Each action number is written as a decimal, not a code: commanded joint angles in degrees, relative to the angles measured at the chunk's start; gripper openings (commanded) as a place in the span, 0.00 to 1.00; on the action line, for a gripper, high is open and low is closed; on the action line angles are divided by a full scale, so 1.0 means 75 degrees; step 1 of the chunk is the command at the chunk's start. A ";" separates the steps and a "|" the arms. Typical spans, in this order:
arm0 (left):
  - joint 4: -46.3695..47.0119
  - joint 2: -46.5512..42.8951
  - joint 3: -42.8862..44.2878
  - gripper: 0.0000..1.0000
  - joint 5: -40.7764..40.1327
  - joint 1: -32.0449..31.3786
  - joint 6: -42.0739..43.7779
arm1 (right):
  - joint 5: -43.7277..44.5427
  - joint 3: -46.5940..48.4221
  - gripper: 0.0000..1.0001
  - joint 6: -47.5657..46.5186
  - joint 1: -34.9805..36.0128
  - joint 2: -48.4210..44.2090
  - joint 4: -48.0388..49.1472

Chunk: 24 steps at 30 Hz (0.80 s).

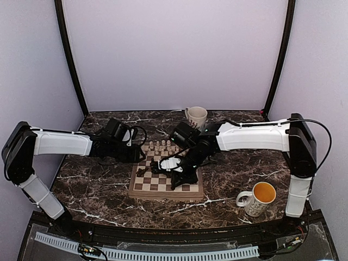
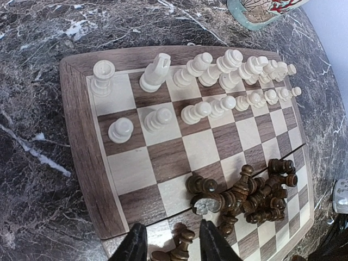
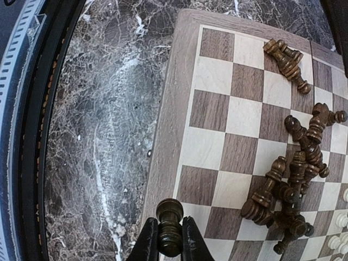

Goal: Set up the chess pieces on the board
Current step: Place the queen at e8.

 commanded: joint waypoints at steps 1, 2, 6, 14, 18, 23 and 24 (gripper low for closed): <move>-0.0128 -0.0413 -0.0212 0.35 -0.0099 -0.0035 0.0023 | -0.0047 0.0453 0.06 0.0122 0.0143 0.0392 0.0297; -0.0127 -0.0448 -0.0250 0.35 -0.0125 -0.0029 0.0023 | -0.0058 0.0517 0.06 0.0139 0.0159 0.0460 0.0313; -0.0080 -0.0541 -0.0375 0.35 -0.0185 -0.0029 -0.0001 | -0.0062 0.0683 0.07 0.0215 0.0189 0.0647 0.0328; -0.0008 -0.0496 -0.0453 0.35 -0.0189 -0.0029 0.0022 | 0.0156 0.0791 0.07 0.0361 0.0212 0.0940 0.0474; 0.0033 -0.0499 -0.0460 0.35 -0.0200 -0.0035 0.0012 | 0.0157 0.0911 0.08 0.0402 0.0245 0.1093 0.0508; 0.0059 -0.0518 -0.0536 0.35 -0.0189 -0.0029 -0.0013 | 0.0229 0.1110 0.08 0.0469 0.0259 0.1289 0.0551; 0.0062 -0.0529 -0.0552 0.35 -0.0191 -0.0023 -0.0007 | 0.0245 0.1141 0.08 0.0477 0.0260 0.1308 0.0560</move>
